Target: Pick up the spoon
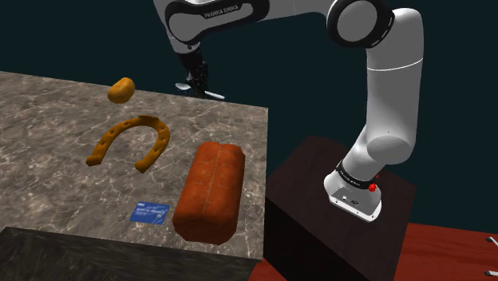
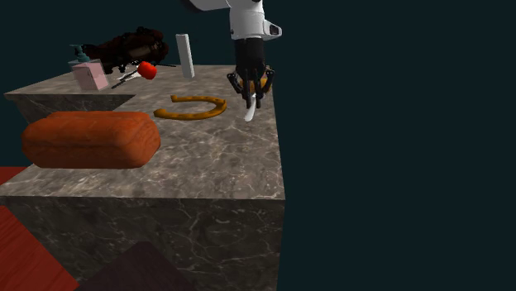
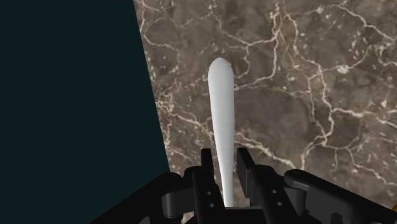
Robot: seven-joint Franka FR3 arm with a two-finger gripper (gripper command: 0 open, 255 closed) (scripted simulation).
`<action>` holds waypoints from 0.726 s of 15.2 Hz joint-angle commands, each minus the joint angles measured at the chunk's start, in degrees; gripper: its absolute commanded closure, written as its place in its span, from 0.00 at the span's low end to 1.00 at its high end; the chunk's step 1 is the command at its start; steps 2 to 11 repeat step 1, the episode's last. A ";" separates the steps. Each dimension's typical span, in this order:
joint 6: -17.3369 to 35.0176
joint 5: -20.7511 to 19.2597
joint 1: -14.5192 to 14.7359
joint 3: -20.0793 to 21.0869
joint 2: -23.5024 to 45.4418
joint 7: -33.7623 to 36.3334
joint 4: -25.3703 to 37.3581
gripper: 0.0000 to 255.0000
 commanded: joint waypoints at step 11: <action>-0.53 0.05 0.00 0.01 -0.13 -0.11 0.39 1.00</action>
